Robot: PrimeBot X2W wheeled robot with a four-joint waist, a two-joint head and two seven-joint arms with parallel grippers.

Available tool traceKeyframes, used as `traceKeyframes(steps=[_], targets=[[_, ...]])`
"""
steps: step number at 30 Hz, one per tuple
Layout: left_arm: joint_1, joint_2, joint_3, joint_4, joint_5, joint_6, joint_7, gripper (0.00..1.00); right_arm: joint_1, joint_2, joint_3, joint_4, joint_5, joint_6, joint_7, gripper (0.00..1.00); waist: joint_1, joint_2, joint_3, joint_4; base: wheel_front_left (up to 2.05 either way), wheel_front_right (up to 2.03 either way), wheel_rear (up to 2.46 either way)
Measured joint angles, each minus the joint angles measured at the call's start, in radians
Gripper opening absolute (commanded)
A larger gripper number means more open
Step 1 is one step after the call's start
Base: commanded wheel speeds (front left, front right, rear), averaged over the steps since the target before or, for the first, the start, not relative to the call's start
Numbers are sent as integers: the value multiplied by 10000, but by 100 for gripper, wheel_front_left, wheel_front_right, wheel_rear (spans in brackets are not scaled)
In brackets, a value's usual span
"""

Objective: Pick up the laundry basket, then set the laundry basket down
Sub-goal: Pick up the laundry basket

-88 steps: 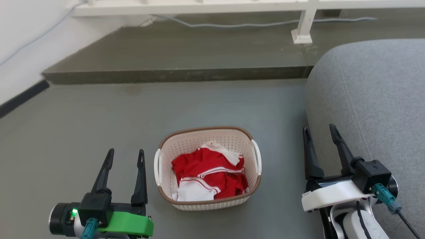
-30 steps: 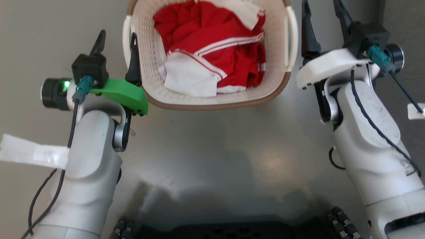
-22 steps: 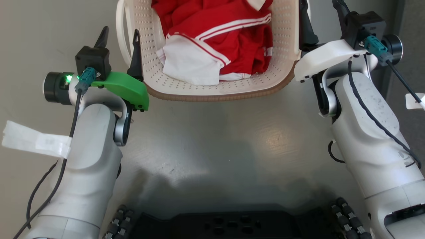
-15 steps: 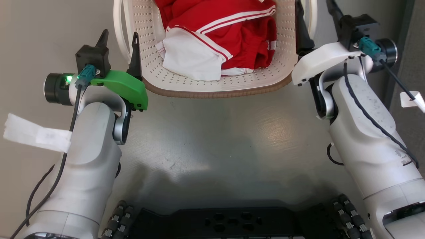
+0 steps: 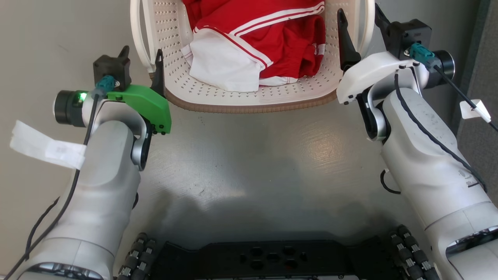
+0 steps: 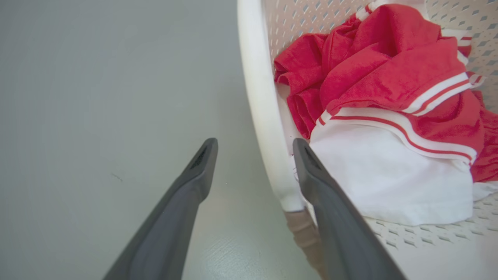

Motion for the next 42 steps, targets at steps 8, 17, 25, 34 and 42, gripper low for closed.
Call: traceKeyframes(steps=[8, 17, 25, 34, 42], targets=[[-500, -2, -167, 472, -297, -29, 0, 100, -269, -2, 119, 805, 334, -17, 2, 100, -1, 0, 93, -15, 0, 0, 0], [-661, -6, -600, 734, -481, -117, 0, 100, -736, -4, 270, 1317, 617, -29, 0, 100, -1, 0, 185, 10, 0, 0, 0], [-933, -6, -941, 865, -562, -119, 0, 100, -1020, -6, 468, 1544, 725, -31, 0, 82, -1, 0, 283, 22, 0, 0, 0], [-1048, -52, -1390, 1220, -848, -134, -2, 0, -1247, 44, 756, 1979, 1114, -29, -12, 0, -1, 0, 316, 6, 0, 0, 0], [-1151, -128, -1636, 1342, -1080, -107, 6, 0, -1266, 102, 853, 2408, 1340, -33, -40, 0, -1, 0, 112, 5, 0, 0, 0]])
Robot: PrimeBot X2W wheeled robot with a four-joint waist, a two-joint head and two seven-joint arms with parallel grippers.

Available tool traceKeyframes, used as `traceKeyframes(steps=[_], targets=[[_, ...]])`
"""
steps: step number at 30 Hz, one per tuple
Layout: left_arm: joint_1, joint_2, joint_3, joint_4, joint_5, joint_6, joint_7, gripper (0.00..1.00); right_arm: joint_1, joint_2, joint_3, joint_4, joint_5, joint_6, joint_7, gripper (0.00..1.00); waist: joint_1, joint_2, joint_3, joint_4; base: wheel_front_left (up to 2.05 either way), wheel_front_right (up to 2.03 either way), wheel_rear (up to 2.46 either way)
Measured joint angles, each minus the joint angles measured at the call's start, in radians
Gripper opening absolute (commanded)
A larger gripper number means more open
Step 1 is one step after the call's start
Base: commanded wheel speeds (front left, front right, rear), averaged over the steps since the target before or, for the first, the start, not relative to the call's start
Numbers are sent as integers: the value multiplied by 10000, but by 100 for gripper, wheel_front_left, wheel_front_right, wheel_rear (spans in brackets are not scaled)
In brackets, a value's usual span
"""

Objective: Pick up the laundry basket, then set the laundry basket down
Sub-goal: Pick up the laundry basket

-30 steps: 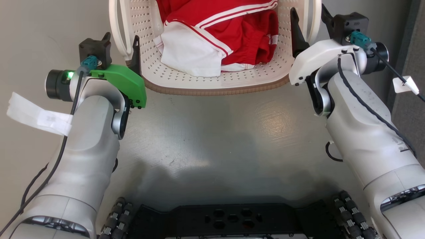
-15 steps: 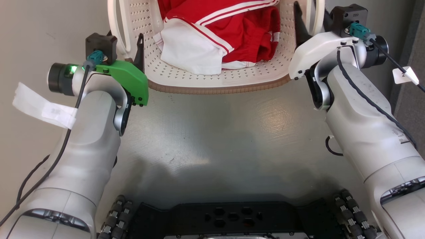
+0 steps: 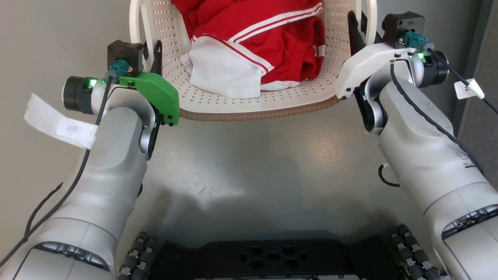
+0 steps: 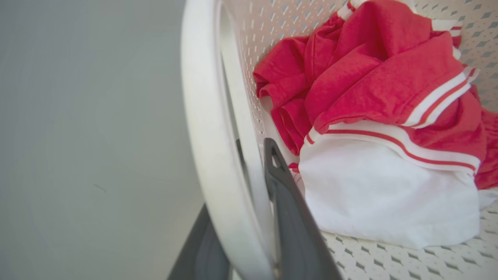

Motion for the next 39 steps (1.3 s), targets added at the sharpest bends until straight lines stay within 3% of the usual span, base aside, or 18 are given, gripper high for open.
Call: traceKeyframes(steps=[20, 39], targets=[[311, -104, -359, 568, -291, 138, -2, 0, 241, 104, 374, 627, 688, 2, 2, 0, 0, 0, -1333, -131, 0, 0, 0], [2419, -253, -1009, 1361, -1246, -104, 334, 0, 2315, 355, 1360, 1528, 1939, 182, 414, 0, 0, 0, -3688, -221, 0, 0, 0]])
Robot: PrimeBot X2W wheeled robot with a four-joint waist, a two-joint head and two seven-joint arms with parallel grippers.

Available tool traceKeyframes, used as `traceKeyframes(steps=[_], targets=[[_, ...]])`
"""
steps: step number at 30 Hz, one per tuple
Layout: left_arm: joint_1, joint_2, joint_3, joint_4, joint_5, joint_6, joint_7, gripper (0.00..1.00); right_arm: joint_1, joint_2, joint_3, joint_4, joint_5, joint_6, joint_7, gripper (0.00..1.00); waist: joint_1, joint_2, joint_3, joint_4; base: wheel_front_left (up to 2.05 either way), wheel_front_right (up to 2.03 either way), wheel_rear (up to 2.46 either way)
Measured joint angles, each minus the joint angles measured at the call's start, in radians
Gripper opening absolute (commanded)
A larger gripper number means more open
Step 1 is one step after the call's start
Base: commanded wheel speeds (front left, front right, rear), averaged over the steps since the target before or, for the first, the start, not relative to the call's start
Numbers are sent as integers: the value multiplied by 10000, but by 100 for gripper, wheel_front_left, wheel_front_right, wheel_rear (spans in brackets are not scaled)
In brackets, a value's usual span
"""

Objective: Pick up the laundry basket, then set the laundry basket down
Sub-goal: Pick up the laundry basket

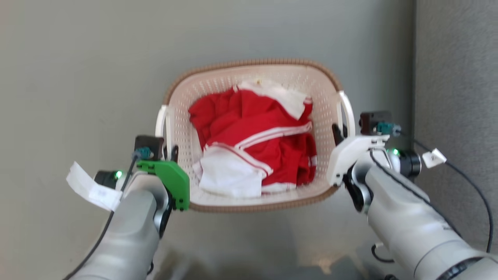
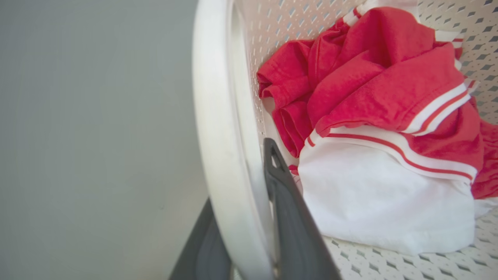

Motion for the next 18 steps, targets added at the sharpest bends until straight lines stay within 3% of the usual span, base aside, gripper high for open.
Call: traceKeyframes(steps=[18], targets=[[1749, 6, -604, 240, -587, -94, 608, 0, 1778, 27, 1058, -56, 1126, 84, 736, 0, 0, 0, -2540, -32, 0, 0, 0]])
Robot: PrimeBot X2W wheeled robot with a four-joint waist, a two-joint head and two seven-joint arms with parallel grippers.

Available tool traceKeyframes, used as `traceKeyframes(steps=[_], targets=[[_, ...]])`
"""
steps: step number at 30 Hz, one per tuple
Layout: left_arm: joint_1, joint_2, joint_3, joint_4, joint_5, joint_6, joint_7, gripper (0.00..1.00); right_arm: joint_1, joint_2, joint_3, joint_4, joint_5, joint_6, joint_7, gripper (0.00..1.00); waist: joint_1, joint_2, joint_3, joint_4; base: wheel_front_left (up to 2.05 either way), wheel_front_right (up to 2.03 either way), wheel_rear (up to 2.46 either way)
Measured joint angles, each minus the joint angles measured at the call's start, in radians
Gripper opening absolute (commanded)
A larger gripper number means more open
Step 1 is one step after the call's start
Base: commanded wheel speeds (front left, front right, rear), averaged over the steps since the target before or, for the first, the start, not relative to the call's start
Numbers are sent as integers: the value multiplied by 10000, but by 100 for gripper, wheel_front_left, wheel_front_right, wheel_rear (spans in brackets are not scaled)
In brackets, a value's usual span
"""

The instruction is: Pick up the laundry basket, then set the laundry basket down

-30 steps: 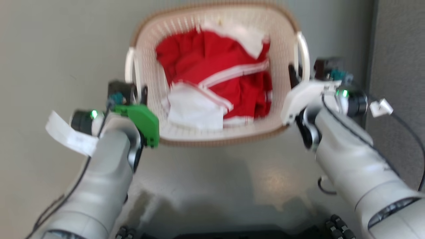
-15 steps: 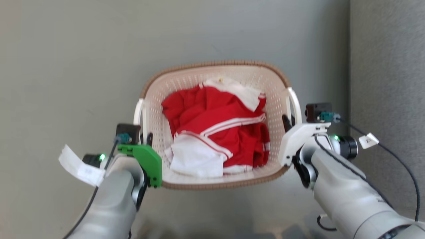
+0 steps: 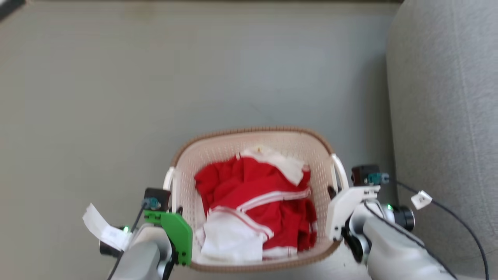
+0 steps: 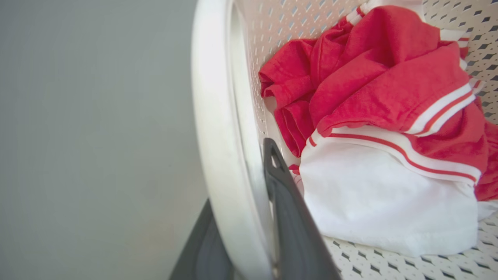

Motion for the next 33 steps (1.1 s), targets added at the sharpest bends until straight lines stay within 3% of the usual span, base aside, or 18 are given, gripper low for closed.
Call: traceKeyframes(steps=[23, 33], targets=[[2156, 54, -679, 90, -474, -42, 698, 0, 2335, -40, 1183, -378, 1233, -111, 671, 0, 0, 0, -3227, 0, 0, 0, 0], [2240, 113, -761, 12, -591, 13, 773, 0, 2416, -88, 1496, -527, 1567, -192, 746, 0, 0, 0, -3876, 9, 0, 0, 0]])
